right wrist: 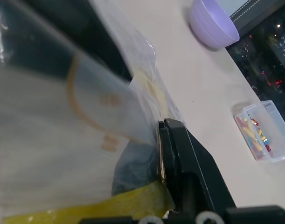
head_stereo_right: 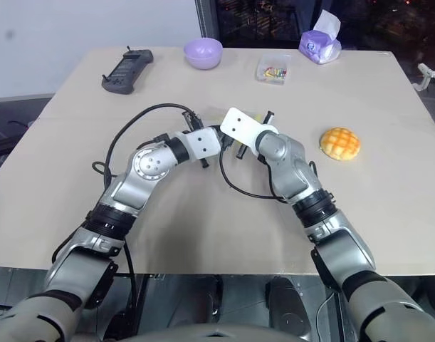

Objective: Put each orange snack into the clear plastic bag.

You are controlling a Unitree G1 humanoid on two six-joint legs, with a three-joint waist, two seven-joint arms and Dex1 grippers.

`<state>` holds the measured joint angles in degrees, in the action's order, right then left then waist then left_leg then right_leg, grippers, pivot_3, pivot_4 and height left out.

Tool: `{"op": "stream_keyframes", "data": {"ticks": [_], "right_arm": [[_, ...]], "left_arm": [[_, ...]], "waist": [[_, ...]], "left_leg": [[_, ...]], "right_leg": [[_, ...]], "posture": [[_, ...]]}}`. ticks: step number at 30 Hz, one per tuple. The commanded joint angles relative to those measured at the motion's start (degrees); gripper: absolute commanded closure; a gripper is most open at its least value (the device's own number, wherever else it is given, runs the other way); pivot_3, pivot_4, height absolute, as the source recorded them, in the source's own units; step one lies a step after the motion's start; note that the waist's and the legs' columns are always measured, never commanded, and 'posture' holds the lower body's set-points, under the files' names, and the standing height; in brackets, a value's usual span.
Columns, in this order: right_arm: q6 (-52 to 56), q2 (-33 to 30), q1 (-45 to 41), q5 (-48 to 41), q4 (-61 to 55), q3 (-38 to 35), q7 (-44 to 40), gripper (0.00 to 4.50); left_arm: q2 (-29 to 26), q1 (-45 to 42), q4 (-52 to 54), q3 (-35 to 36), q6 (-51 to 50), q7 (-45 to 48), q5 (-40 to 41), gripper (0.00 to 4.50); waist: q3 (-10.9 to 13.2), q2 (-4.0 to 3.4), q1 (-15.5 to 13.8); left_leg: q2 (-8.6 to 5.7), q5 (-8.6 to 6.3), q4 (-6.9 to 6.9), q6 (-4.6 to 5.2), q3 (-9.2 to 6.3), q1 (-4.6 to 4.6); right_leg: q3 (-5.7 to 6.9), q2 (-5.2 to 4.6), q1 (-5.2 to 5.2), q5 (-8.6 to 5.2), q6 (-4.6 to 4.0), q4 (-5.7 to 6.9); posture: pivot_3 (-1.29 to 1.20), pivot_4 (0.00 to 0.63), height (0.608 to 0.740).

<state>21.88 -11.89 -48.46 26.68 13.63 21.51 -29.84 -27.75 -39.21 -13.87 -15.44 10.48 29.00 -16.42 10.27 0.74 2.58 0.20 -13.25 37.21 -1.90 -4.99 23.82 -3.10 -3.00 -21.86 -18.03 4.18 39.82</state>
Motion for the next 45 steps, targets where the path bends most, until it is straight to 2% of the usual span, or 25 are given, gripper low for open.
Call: {"op": "stream_keyframes", "data": {"ticks": [1, 2, 8, 13, 19, 25, 30, 35, 36, 37, 38, 45], "right_arm": [[-2.87, -1.89, -0.63, -1.05, -3.86, -0.48, -1.29, 3.73], [-3.48, -2.3, -0.45, -1.49, -4.12, -0.39, -1.97, 3.44], [-7.49, -4.85, 0.81, -4.11, -4.9, -0.89, -4.2, 0.56], [-14.79, -7.37, 2.44, -8.23, -2.58, -2.64, -5.28, 0.56], [-34.55, -11.47, 3.02, -12.32, 8.24, -5.0, -3.3, 0.56], [-47.9, -13.0, 1.13, -13.59, 21.04, -7.02, -0.97, 0.56], [-54.56, -13.13, -0.49, -14.58, 26.28, -7.0, -1.65, 0.56], [-58.48, -13.69, -1.83, -13.85, 30.44, -6.68, -1.51, 2.76], [-58.85, -13.66, -2.01, -13.79, 30.79, -6.63, -1.51, 3.35], [-59.2, -13.69, -2.18, -13.61, 31.03, -6.52, -1.51, 3.7], [-59.53, -13.71, -2.35, -13.41, 31.26, -6.42, -1.47, 4.37], [-55.93, -13.16, -2.97, -13.63, 30.71, -6.32, -3.45, 4.45]], "left_arm": [[0.04, -0.39, -1.48, 3.27, 4.25, -0.53, 3.28, 4.5], [-0.29, -0.39, -2.33, 3.28, 5.56, -0.38, 3.22, 4.5], [0.45, -0.25, -6.73, 5.08, 12.63, 2.93, 9.2, 4.5], [1.78, -0.25, -10.0, 7.85, 16.63, 10.97, 19.52, 4.5], [2.45, -0.35, -11.78, 11.7, 12.08, 22.3, 31.26, 4.5], [2.09, -0.63, -11.6, 13.44, 7.32, 30.97, 36.8, 4.5], [1.56, -0.05, -11.47, 13.87, 4.18, 35.9, 38.08, 4.5], [1.13, 0.35, -12.93, 14.44, 3.31, 38.87, 37.61, 4.5], [1.12, 0.32, -13.18, 14.54, 3.28, 39.08, 37.47, 4.5], [1.02, 0.22, -13.61, 14.52, 3.27, 38.97, 36.98, 4.5], [0.95, 0.09, -14.04, 14.49, 3.37, 38.91, 36.53, 4.5], [0.7, -1.84, -18.8, 14.67, 5.43, 33.6, 31.42, 4.5]], "waist": [[0.0, 0.0, -0.04], [0.0, 0.0, -0.04], [0.0, 0.0, -0.04], [0.0, 0.01, -0.06], [-0.01, 0.01, 0.03], [0.0, 0.01, 0.52], [0.0, 0.01, 1.61], [0.0, 0.01, 2.17], [0.0, 0.01, 2.19], [0.0, 0.01, 2.23], [0.0, 0.01, 2.26], [0.0, 0.01, 2.45]], "left_leg": [[0.0, 0.0, 0.01, 0.0, 0.0, 0.0], [0.0, 0.0, 0.01, 0.0, 0.0, 0.0], [0.0, 0.0, 0.01, 0.0, 0.0, 0.0], [0.0, 0.0, 0.03, 0.0, 0.0, 0.01], [0.0, 0.0, 0.05, 0.0, 0.01, 0.0], [0.0, 0.01, 0.06, 0.0, 0.02, -0.01], [0.0, 0.01, 0.08, -0.01, 0.01, -0.02], [0.02, 0.01, 0.08, -0.01, 0.0, -0.07], [0.02, 0.01, 0.08, -0.01, 0.0, -0.07], [0.02, 0.01, 0.09, -0.01, 0.0, -0.07], [0.02, 0.01, 0.09, -0.01, 0.0, -0.07], [0.02, 0.01, 0.12, -0.01, -0.01, -0.08]], "right_leg": [[0.0, -0.01, 0.0, 0.0, 0.0, -0.01], [0.0, -0.01, 0.0, 0.0, 0.0, -0.01], [0.0, 0.0, 0.0, 0.0, 0.0, -0.01], [0.01, -0.01, 0.01, 0.0, 0.0, -0.02], [0.01, -0.01, 0.04, 0.0, 0.0, -0.02], [0.0, -0.01, 0.06, 0.0, 0.0, -0.02], [0.0, -0.01, 0.09, 0.0, 0.0, -0.02], [0.0, 0.02, 0.12, 0.0, 0.0, -0.01], [0.0, 0.01, 0.13, 0.0, 0.0, -0.01], [0.0, 0.01, 0.13, 0.0, 0.0, -0.02], [0.0, 0.01, 0.13, 0.0, 0.0, -0.02], [0.0, 0.01, 0.13, 0.0, 0.0, 0.01]], "posture": [[0.0, 0.15, 0.74], [0.0, 0.15, 0.74], [0.0, 0.15, 0.74], [0.0, 0.15, 0.74], [0.0, 0.15, 0.74], [0.0, 0.15, 0.74], [0.0, 0.15, 0.74], [0.0, 0.15, 0.74], [0.0, 0.15, 0.74], [0.0, 0.15, 0.74], [0.0, 0.15, 0.74], [0.0, 0.15, 0.74]]}}
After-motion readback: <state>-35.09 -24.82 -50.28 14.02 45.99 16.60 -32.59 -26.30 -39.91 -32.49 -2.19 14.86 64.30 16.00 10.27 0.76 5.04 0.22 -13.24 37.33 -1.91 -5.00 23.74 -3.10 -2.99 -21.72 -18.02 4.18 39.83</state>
